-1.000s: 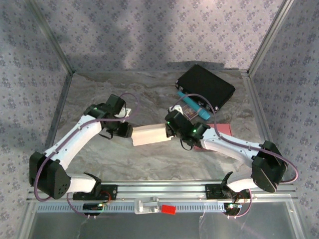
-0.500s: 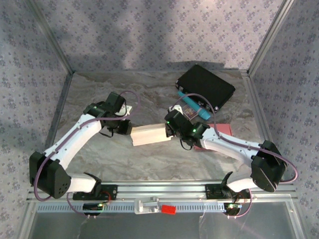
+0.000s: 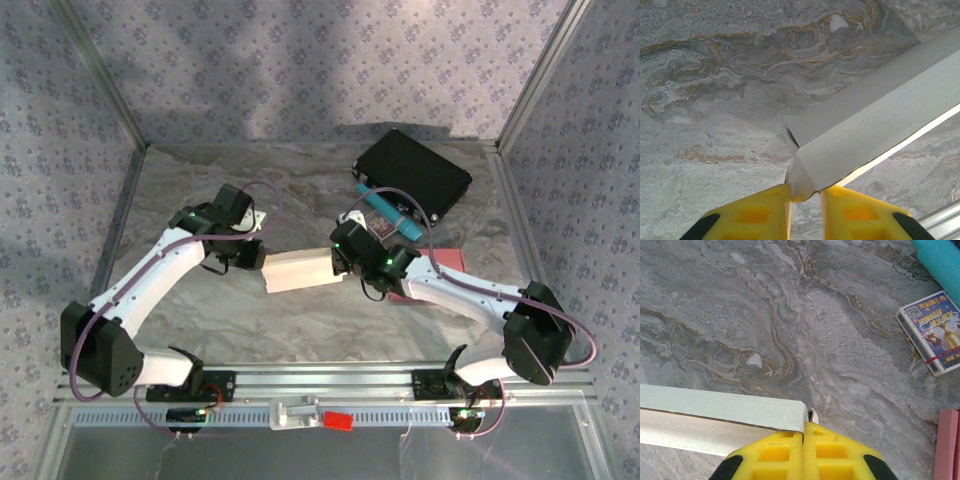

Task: Fold the paper box

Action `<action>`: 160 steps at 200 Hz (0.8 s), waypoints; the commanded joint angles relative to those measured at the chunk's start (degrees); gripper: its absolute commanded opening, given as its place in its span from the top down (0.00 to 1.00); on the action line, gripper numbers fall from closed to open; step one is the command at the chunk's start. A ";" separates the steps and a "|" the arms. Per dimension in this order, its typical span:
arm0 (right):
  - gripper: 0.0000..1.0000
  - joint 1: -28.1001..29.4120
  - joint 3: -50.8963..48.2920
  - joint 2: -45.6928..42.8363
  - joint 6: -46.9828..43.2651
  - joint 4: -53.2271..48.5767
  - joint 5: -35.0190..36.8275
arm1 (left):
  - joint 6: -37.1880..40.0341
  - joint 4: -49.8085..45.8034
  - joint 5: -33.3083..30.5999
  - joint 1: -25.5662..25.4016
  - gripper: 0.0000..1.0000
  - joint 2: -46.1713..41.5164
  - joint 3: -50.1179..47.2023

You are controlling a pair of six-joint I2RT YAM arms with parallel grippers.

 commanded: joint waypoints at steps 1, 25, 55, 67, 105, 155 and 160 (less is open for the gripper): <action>1.00 -0.15 -0.02 1.50 0.76 -5.18 -1.61 | 0.93 0.11 -0.61 0.37 0.79 0.77 1.76; 1.00 -0.16 -0.06 1.61 0.89 -5.18 -1.54 | 0.83 0.12 -0.79 0.04 0.81 0.98 1.79; 1.00 -0.21 0.23 1.68 0.94 -5.12 -1.49 | 0.75 0.06 -1.78 -0.15 0.83 0.59 1.51; 1.00 -0.18 0.29 1.73 0.89 -5.04 -1.53 | 0.75 0.04 -2.02 -0.29 0.84 0.55 1.65; 1.00 -0.24 0.37 1.75 0.86 -5.38 -1.36 | 0.16 -0.28 -1.81 -0.35 0.88 0.87 2.51; 1.00 0.17 1.07 2.16 0.81 -6.41 -0.79 | -6.95 -4.10 2.58 -0.33 0.92 2.16 5.88; 1.00 0.17 1.15 2.24 0.72 -6.41 -0.70 | -7.69 -4.39 3.04 -0.34 0.92 2.15 6.04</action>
